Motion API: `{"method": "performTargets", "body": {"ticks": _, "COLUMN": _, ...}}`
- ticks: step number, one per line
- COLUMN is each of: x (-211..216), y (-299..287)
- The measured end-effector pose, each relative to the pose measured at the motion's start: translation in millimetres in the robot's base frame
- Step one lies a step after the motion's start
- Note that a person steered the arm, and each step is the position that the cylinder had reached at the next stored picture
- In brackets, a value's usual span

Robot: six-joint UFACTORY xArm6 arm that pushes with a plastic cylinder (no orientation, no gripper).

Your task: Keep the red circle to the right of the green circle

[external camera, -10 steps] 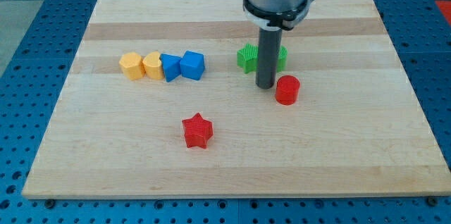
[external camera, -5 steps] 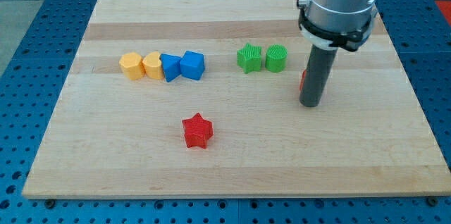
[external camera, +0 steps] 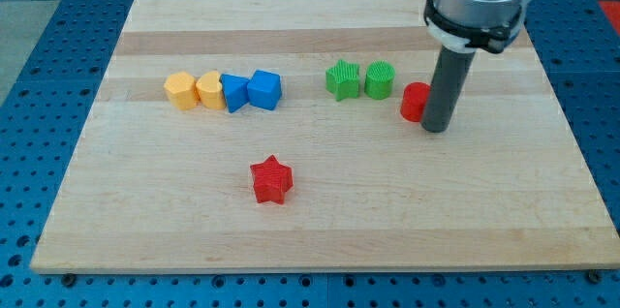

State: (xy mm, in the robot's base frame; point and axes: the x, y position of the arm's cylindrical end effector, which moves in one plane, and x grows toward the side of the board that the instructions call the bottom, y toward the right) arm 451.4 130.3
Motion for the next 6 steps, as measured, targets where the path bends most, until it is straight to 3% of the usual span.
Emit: {"method": "performTargets", "body": {"ticks": 6, "x": -32.2, "y": -8.3}}
